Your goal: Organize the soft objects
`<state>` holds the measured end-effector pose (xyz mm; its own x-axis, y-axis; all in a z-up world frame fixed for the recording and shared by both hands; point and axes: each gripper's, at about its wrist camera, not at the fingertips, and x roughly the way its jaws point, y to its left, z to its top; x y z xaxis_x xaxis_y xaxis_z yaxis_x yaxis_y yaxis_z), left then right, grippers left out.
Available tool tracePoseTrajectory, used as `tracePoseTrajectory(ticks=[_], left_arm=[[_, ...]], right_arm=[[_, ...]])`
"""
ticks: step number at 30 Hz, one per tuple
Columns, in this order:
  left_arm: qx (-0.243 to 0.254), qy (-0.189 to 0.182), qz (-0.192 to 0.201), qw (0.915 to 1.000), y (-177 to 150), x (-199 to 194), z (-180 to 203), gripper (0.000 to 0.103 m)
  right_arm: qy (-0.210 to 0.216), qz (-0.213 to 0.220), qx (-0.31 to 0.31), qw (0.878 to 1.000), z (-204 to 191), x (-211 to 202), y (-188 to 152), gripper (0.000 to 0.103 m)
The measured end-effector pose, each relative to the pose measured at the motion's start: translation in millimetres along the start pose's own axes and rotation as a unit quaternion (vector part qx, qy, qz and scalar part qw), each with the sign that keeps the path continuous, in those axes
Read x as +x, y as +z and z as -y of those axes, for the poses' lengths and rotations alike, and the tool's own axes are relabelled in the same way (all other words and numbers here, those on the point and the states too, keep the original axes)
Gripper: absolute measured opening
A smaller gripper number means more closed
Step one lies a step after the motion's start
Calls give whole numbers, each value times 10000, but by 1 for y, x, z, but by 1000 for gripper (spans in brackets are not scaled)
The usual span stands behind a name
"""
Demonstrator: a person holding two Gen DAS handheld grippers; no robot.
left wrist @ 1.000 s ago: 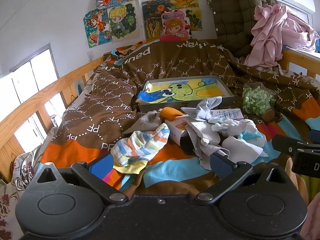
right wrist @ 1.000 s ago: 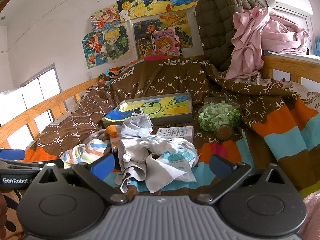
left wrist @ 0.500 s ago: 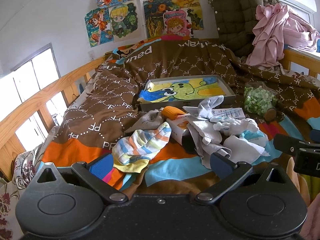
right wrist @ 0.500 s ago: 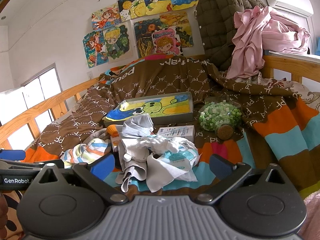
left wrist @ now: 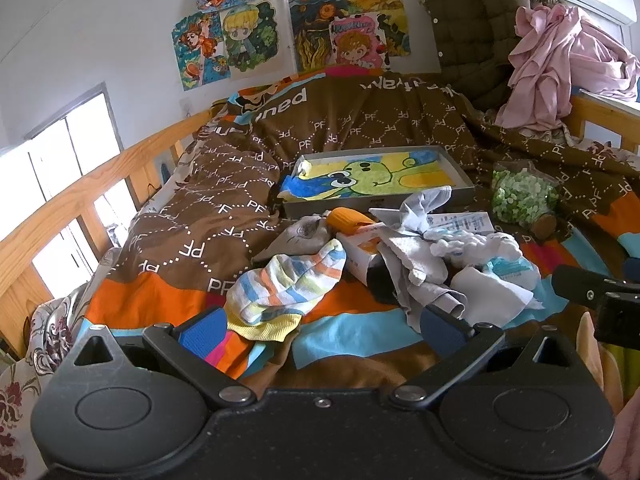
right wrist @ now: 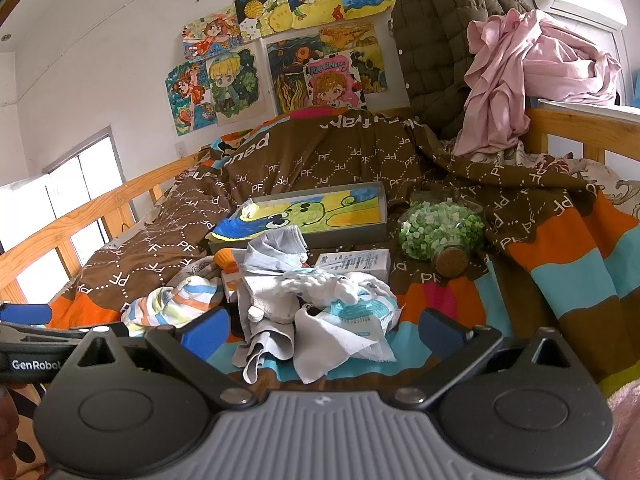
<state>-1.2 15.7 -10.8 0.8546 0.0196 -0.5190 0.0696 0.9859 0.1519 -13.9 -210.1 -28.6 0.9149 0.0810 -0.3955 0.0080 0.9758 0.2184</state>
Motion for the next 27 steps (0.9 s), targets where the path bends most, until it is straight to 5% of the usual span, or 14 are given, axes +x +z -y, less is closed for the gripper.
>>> tracePoseTrajectory(ticks=[17,27], left_arm=[[-92,33,-211,9997,7,0,0,102],[-167,-370,-463,9981,30,28,-2,102]], right_arm=[[-151,-2,42,9999,-2,3,-2,103],[62,-291,271,9992,24,47,29,103]])
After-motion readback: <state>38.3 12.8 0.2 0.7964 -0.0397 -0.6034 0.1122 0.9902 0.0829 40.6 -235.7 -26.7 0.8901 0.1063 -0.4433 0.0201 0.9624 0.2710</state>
